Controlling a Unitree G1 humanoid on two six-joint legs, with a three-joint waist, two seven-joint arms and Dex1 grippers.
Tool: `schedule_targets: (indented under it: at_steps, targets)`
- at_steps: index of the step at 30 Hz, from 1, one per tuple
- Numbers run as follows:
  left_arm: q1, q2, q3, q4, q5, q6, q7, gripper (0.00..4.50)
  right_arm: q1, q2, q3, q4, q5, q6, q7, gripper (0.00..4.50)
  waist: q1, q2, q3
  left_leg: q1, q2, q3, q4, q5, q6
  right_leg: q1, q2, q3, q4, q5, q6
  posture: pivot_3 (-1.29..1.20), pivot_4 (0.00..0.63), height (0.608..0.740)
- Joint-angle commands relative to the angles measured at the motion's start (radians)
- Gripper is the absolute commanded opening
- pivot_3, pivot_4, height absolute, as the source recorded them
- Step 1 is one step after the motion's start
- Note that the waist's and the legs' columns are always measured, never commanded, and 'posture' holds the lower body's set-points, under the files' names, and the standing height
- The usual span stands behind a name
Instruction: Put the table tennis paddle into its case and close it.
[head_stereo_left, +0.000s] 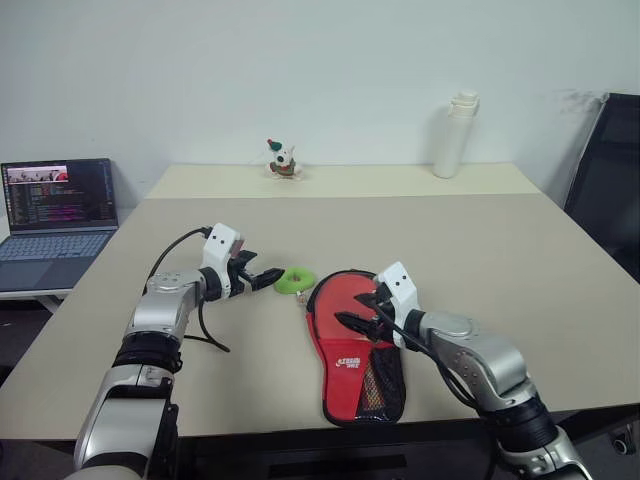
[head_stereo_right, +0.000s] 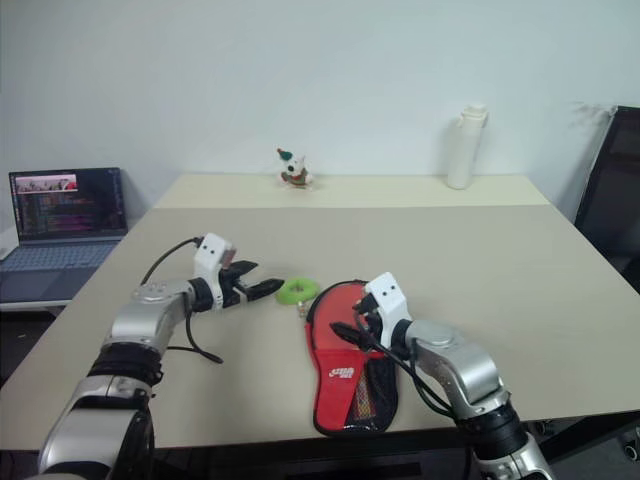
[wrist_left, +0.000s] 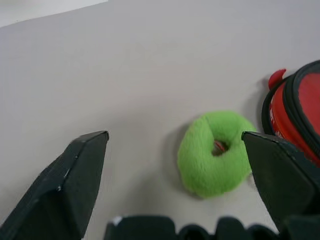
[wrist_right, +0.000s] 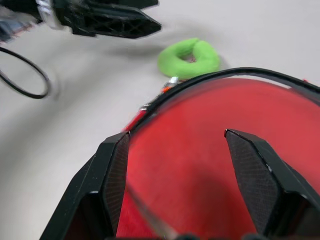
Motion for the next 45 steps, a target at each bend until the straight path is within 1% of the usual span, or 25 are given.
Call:
schedule_targets:
  at_steps: [1, 4, 11, 15, 21, 24, 28, 34, 35, 36, 37, 40, 45]
  targets:
    - [-0.041, -0.001, 0.009, 0.015, 0.010, -0.032, -0.021, 4.50, -0.032, 0.022, -0.003, 0.033, -0.042, -0.073, -0.014, 3.65, 0.000, 0.000, 0.000, 0.000, 0.000, 0.000, 0.000, 0.000, 0.000, 0.000, 0.000, 0.000, 0.000, 0.000, 0.000, 0.00, 0.150, 0.740]
    - [-0.070, -0.028, -0.008, 0.071, 0.032, -0.043, -0.020, 4.50, -0.050, 0.030, 0.019, 0.077, -0.087, -0.089, -0.019, 4.48, 0.000, 0.000, 0.000, 0.000, 0.000, 0.000, 0.000, 0.000, 0.000, 0.000, 0.000, 0.000, 0.000, 0.000, 0.000, 0.00, 0.150, 0.740]
    - [-0.153, -0.092, -0.042, 0.259, 0.087, -0.071, -0.066, 4.50, -0.044, 0.046, 0.026, 0.083, -0.109, -0.093, 0.001, 4.48, 0.000, 0.000, 0.000, 0.000, 0.000, 0.000, 0.000, 0.000, 0.000, 0.000, 0.000, 0.000, 0.000, 0.000, 0.000, 0.00, 0.150, 0.740]
    - [-0.205, -0.121, -0.056, 0.390, 0.139, -0.110, -0.041, 4.50, -0.045, 0.059, 0.021, 0.086, -0.119, -0.093, 0.003, 4.48, 0.000, 0.000, 0.000, 0.000, -0.001, 0.000, 0.000, 0.000, 0.000, 0.000, 0.000, -0.001, 0.000, 0.000, 0.000, 0.00, 0.150, 0.740]
    - [-0.227, -0.153, -0.063, 0.499, 0.184, -0.124, -0.012, 4.50, -0.032, 0.071, 0.015, 0.072, -0.128, -0.080, -0.014, 4.48, -0.001, 0.000, 0.000, 0.000, -0.001, 0.000, 0.000, 0.000, 0.000, 0.000, 0.000, -0.001, 0.001, 0.000, 0.000, 0.00, 0.150, 0.740]
    - [-0.220, -0.162, -0.054, 0.509, 0.184, -0.132, -0.008, 3.96, -0.029, 0.074, 0.015, 0.071, -0.133, -0.079, -0.024, 4.50, 0.000, -0.001, 0.000, 0.001, -0.001, 0.000, 0.001, 0.000, 0.000, 0.001, 0.000, -0.001, 0.002, 0.000, 0.000, 0.00, 0.150, 0.740]
    - [-0.209, -0.173, -0.045, 0.509, 0.184, -0.131, -0.024, 2.56, -0.036, 0.081, 0.018, 0.083, -0.151, -0.092, -0.037, 4.50, 0.000, -0.001, 0.000, 0.001, -0.001, 0.000, 0.001, 0.000, 0.000, 0.001, 0.000, -0.001, 0.002, 0.000, 0.000, 0.00, 0.150, 0.740]
    - [-0.191, -0.185, -0.035, 0.491, 0.185, -0.125, -0.041, 0.49, -0.071, 0.099, 0.038, 0.191, -0.214, -0.116, -0.066, 4.50, 0.000, -0.001, -0.001, 0.001, -0.001, 0.000, 0.001, 0.000, 0.000, 0.001, 0.000, -0.001, 0.002, 0.000, 0.000, 0.00, 0.150, 0.740]
    - [-0.190, -0.186, -0.034, 0.489, 0.186, -0.125, -0.043, 0.21, -0.072, 0.101, 0.038, 0.208, -0.222, -0.114, -0.071, 4.50, -0.001, -0.001, -0.001, 0.002, -0.001, 0.000, 0.001, 0.000, 0.000, 0.001, 0.000, -0.001, 0.002, 0.000, 0.000, 0.00, 0.150, 0.740]
    - [-0.190, -0.188, -0.034, 0.487, 0.187, -0.125, -0.044, 0.04, -0.073, 0.102, 0.038, 0.224, -0.230, -0.113, -0.075, 4.50, 0.000, -0.001, -0.001, 0.002, -0.001, 0.000, 0.001, 0.000, 0.000, 0.002, 0.000, -0.001, 0.003, 0.000, 0.000, 0.00, 0.150, 0.740]
    - [-0.193, -0.189, -0.035, 0.485, 0.189, -0.127, -0.045, 0.02, -0.071, 0.101, 0.039, 0.240, -0.235, -0.107, -0.076, 4.50, 0.000, -0.001, -0.002, 0.002, -0.001, 0.000, 0.001, 0.000, 0.000, 0.002, 0.000, 0.000, 0.003, 0.000, 0.000, 0.00, 0.150, 0.740]
    - [-0.213, -0.190, -0.054, 0.489, 0.212, -0.152, -0.038, 0.01, -0.060, 0.094, 0.050, 0.259, -0.247, -0.101, -0.068, 4.50, -0.001, -0.003, -0.004, 0.003, -0.001, 0.000, 0.001, 0.000, 0.000, 0.003, 0.000, -0.001, 0.002, 0.000, 0.000, 0.00, 0.150, 0.740]
    - [-0.290, -0.194, -0.085, 0.537, 0.281, -0.224, 0.076, 0.01, -0.037, 0.084, 0.062, 0.257, -0.257, -0.095, -0.048, 4.50, 0.001, -0.005, -0.008, 0.003, -0.001, -0.001, 0.002, 0.000, 0.000, 0.004, 0.000, -0.001, 0.002, 0.000, 0.000, 0.00, 0.150, 0.740]
